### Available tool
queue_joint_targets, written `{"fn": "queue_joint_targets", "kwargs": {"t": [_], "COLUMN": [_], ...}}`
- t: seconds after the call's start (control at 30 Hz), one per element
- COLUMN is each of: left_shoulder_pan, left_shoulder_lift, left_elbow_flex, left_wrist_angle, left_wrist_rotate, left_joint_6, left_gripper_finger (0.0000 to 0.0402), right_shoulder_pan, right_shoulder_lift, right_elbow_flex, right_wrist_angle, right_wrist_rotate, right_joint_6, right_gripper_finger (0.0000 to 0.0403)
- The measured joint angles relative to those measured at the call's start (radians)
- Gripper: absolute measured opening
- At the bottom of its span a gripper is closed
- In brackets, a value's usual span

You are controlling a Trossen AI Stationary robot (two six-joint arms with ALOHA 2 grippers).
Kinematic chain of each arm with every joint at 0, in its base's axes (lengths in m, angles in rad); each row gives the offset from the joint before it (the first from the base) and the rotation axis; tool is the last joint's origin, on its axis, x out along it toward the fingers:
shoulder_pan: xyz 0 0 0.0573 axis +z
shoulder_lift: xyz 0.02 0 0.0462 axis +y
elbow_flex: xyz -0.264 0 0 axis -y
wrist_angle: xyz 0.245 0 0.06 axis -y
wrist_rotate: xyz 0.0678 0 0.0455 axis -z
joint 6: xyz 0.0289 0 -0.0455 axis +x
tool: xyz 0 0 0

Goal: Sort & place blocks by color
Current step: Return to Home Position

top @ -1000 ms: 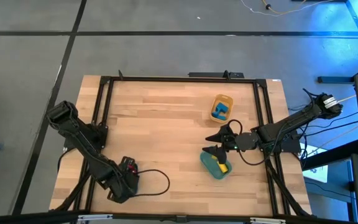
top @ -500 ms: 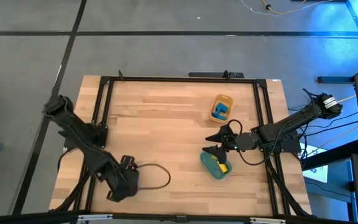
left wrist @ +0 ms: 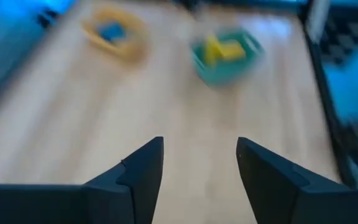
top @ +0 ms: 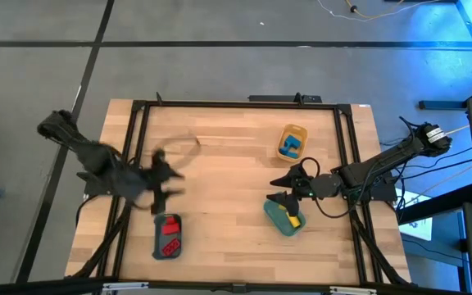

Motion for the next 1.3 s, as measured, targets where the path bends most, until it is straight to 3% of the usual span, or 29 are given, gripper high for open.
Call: {"fn": "queue_joint_targets", "kwargs": {"t": [0.1, 0.2, 0.47, 0.7, 0.97, 1.17, 1.3], "left_shoulder_pan": [0.065, 0.133, 0.270, 0.332, 0.417, 0.465, 0.465], "left_shoulder_lift": [-0.087, -0.152, -0.258, -0.424, -0.584, -0.667, -0.721], "left_elbow_flex": [0.000, 0.000, -0.046, -0.290, -0.585, -0.783, -0.863], "left_wrist_angle": [0.039, 0.079, 0.179, 0.492, 0.859, 1.062, 1.101], "left_wrist_rotate": [-0.090, -0.113, -0.092, -0.041, 0.106, 0.137, 0.162], "left_joint_6": [0.098, 0.202, 0.358, 0.395, 0.355, 0.280, 0.230], "left_gripper_finger": [0.0181, 0.0150, 0.0010, 0.0002, 0.0000, 0.0000, 0.0000], "right_shoulder_pan": [0.000, 0.000, 0.000, 0.000, 0.000, 0.000, 0.000], "right_shoulder_lift": [0.000, 0.000, 0.000, 0.000, 0.000, 0.000, 0.000], "right_elbow_flex": [0.001, 0.001, 0.001, 0.001, 0.001, 0.000, 0.000], "right_wrist_angle": [0.018, 0.020, 0.020, 0.020, 0.020, 0.019, 0.019], "right_wrist_rotate": [-0.026, -0.027, -0.027, -0.026, -0.026, -0.026, -0.026], "right_joint_6": [-0.001, 0.000, 0.003, 0.003, 0.002, 0.003, 0.002], "right_gripper_finger": [0.0326, 0.0326, 0.0326, 0.0326, 0.0326, 0.0326, 0.0326]}}
